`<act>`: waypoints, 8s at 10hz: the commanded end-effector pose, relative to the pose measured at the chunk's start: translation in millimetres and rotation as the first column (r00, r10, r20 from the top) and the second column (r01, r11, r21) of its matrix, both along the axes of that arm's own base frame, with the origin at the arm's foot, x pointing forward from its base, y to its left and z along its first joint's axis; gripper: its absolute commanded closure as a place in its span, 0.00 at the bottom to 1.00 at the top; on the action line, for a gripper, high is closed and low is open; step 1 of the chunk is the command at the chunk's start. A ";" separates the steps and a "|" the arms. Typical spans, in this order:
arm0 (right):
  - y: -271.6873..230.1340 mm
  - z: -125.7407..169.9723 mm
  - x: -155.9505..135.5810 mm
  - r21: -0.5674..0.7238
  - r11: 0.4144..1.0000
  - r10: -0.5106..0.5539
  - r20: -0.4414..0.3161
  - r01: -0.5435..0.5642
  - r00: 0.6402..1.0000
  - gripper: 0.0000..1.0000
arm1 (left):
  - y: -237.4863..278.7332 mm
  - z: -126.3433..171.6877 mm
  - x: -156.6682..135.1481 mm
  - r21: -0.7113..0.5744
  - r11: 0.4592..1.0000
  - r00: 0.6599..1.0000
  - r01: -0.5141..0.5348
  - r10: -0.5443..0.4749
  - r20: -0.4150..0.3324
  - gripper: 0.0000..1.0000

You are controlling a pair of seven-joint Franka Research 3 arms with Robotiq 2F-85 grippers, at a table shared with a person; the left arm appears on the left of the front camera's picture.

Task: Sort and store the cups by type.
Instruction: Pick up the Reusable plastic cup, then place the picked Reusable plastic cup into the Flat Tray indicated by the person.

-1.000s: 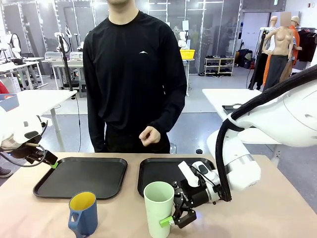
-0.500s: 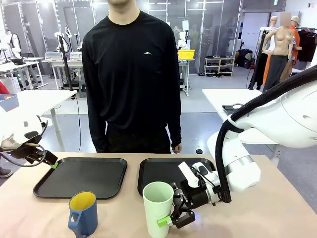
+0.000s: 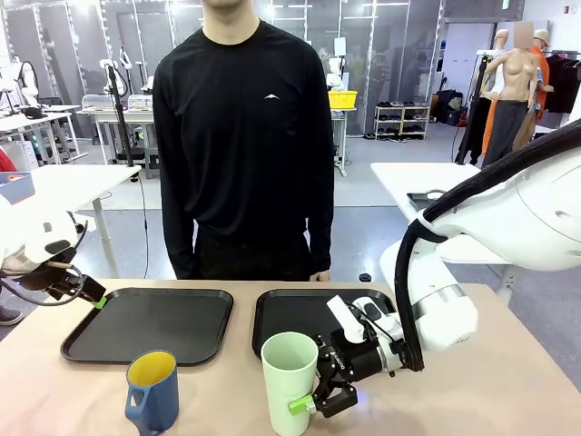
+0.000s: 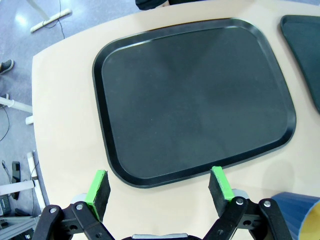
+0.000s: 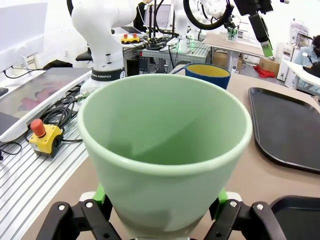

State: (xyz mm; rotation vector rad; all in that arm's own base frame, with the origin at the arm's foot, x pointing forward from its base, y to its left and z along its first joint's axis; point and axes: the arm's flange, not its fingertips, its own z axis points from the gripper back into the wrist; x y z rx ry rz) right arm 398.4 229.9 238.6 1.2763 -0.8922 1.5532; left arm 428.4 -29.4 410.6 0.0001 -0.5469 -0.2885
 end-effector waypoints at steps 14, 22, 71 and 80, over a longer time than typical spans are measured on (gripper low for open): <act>7.9 80.2 -17.6 0.006 1.000 0.018 0.055 -0.018 0.998 0.58 | 1.9 -0.5 0.1 -0.005 1.000 1.000 -0.002 0.002 -0.003 0.00; 7.9 80.2 -17.6 0.006 1.000 0.018 0.055 -0.018 0.998 0.58 | 1.9 -0.5 0.1 -0.005 1.000 1.000 -0.002 0.002 -0.003 0.00; 275.7 3.0 230.5 -0.051 0.977 -0.205 0.009 0.205 0.979 0.00 | 1.9 -0.5 0.1 -0.005 1.000 1.000 -0.002 0.002 -0.003 0.00; 201.4 21.2 208.5 -0.090 0.968 -0.240 -0.069 0.233 0.968 0.00 | 1.9 -0.5 0.1 -0.005 1.000 1.000 -0.002 0.002 -0.003 0.00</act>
